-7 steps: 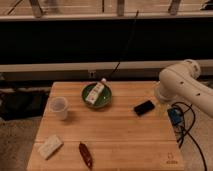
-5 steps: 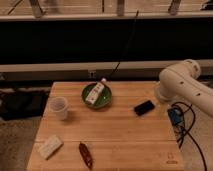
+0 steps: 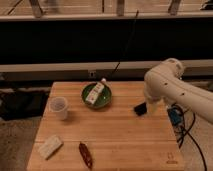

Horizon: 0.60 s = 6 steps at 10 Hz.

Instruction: Pick up the ceramic cup

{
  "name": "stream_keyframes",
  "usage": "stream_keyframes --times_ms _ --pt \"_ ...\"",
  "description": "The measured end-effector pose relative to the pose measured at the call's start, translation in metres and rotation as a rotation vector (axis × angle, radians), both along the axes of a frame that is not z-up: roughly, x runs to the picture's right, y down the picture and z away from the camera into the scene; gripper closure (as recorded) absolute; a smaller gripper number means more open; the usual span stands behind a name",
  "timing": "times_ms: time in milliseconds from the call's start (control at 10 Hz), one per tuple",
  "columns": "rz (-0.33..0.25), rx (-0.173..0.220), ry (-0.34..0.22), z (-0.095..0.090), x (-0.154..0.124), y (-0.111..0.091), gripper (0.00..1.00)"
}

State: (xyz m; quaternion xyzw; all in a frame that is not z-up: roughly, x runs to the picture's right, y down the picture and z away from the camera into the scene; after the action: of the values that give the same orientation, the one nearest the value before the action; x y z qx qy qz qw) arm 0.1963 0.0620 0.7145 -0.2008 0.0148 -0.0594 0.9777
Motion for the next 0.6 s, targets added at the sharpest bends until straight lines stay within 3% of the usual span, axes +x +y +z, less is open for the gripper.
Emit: stream_keyframes --times_ms 600 --pt "-0.161 0.032 -0.047 0.006 -0.07 -0.01 0.2"
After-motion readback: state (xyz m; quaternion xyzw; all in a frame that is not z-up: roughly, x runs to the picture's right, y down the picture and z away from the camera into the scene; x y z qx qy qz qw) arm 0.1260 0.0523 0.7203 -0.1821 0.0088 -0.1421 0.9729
